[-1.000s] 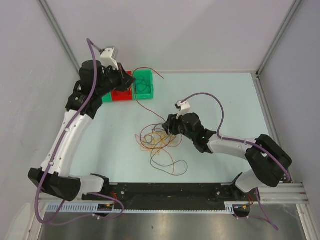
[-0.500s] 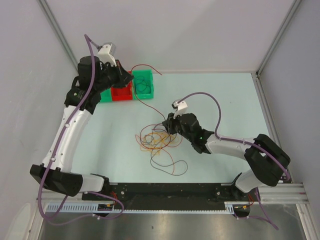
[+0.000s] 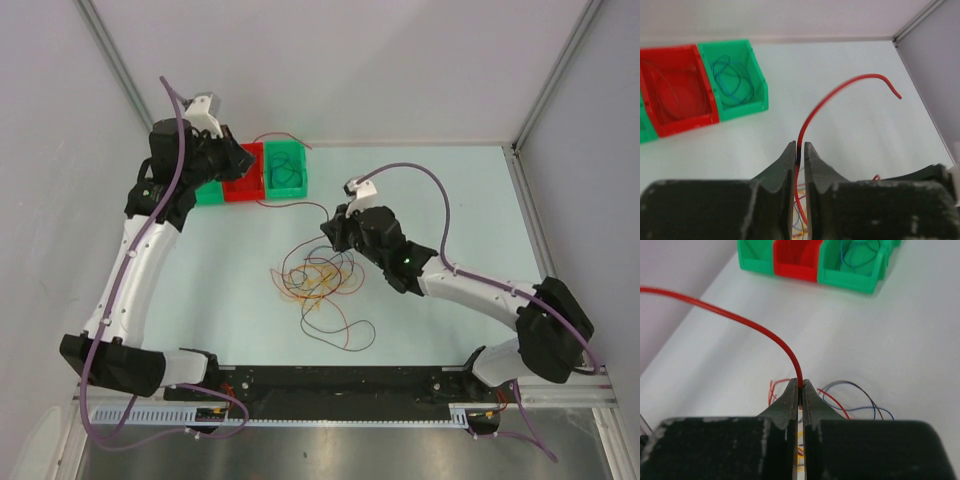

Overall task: Untangle the cables
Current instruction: Untie the cable.

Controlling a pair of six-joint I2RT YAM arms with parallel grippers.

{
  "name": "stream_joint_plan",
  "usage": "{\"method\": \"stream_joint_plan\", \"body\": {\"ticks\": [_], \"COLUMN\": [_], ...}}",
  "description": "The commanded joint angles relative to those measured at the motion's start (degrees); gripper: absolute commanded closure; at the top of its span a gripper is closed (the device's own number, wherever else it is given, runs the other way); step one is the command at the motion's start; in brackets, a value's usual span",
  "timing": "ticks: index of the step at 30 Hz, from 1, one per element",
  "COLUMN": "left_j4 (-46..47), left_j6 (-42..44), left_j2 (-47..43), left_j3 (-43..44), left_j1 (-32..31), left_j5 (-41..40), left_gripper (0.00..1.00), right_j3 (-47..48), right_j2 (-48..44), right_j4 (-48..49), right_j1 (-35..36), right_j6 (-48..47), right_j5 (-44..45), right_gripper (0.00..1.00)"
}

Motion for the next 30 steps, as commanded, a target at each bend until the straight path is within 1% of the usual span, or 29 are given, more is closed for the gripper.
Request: {"method": "stream_joint_plan", "body": {"ticks": [1, 3, 4, 6, 10, 11, 14, 15, 17, 18, 19, 20, 21, 22, 23, 24, 25, 26, 28, 29, 30], "left_j4": [0.05, 0.14, 0.05, -0.04, -0.92, -0.66, 1.18, 2.24, 6.1, 7.51, 9.69, 10.41, 10.85, 11.38, 11.47, 11.56, 11.74, 12.0, 13.31, 13.67, 13.85], "left_j6": [0.86, 1.22, 1.57, 2.1, 3.07, 3.07, 3.15, 3.59, 4.12, 4.38, 4.56, 5.0, 5.26, 5.7, 6.57, 6.93, 7.54, 8.24, 8.69, 8.87, 8.95], "left_j2": [-2.93, -3.54, -4.24, -5.04, -8.37, -9.25, -12.94, -13.99, -17.67, -19.0, -19.97, -21.37, -21.82, -22.0, -22.44, -22.53, -22.79, -23.05, -24.11, -24.46, -24.81], "left_j3": [-4.96, -7.24, -7.78, -8.83, -9.1, -9.1, -10.24, -11.38, -13.05, -14.71, -15.34, -16.13, -16.22, -16.14, -15.87, -15.61, -15.43, -15.17, -14.91, -14.64, -14.38], "left_j1": [0.44, 0.44, 0.44, 0.44, 0.44, 0.44, 0.44, 0.35, -0.09, -0.35, -0.7, -1.49, -1.93, -2.28, -3.16, -3.69, -4.13, -5.18, -6.15, -6.94, -7.21], "left_j5": [-2.54, -2.89, -3.33, -4.21, -8.5, -9.13, -8.53, -7.91, -4.24, -2.99, -2.11, -0.62, -0.17, 0.44, 1.75, 2.2, 2.81, 3.25, 4.84, 5.1, 5.63], "left_gripper": [0.6, 0.45, 0.34, 0.25, 0.2, 0.19, 0.18, 0.2, 0.22, 0.24, 0.25, 0.27, 0.28, 0.28, 0.3, 0.31, 0.31, 0.32, 0.33, 0.33, 0.33], "right_j3": [6.67, 8.09, 9.49, 11.42, 17.3, 18.11, 21.09, 21.54, 22.59, 22.86, 23.03, 23.3, 23.47, 23.74, 24.17, 25.83, 27.07, 28.56, 33.13, 34.97, 37.08], "right_j2": [-5.43, -6.66, -6.93, -7.11, -7.11, -7.11, -7.11, -7.02, -7.02, -6.93, -6.93, -6.93, -6.93, -6.5, -6.23, -5.79, -5.18, -3.69, -1.67, 0.26, 1.06], "right_j4": [-3.25, -4.65, -5.18, -8.06, -13.61, -16.15, -18.89, -19.16, -18.81, -18.55, -18.11, -16.36, -15.39, -14.25, -11.45, -10.82, -10.37, -10.02, -7.4, -6.86, -6.77], "right_j1": [0.18, 0.1, -0.08, -1.04, -3.59, -4.2, -6.93, -8.41, -9.92, -10.62, -12.19, -12.99, -13.96, -15.45, -16.42, -17.21, -19.05, -19.85, -21.08, -21.61, -21.53], "right_j6": [1.89, 3.12, 3.73, 7.42, 14.8, 18.03, 23.41, 26.99, 31.05, 35.42, 37.47, 39.4, 43.6, 45.47, 47.66, 51.51, 53.9, 55.93, 61.01, 62.26, 63.23], "right_j5": [-0.31, -0.4, -0.06, 1.08, 2.32, 2.41, 1.62, 0.4, -2.32, -3.12, -4.0, -6.44, -7.69, -8.05, -12.14, -13.49, -14.98, -18.21, -21.57, -23.94, -24.48], "right_gripper": [1.0, 1.0, 1.0, 1.0, 1.0, 1.0, 1.0, 1.0, 1.0, 1.0, 1.0, 1.0, 1.0, 1.0, 1.0, 1.0, 1.0, 1.0, 1.0, 1.0, 1.0]}}
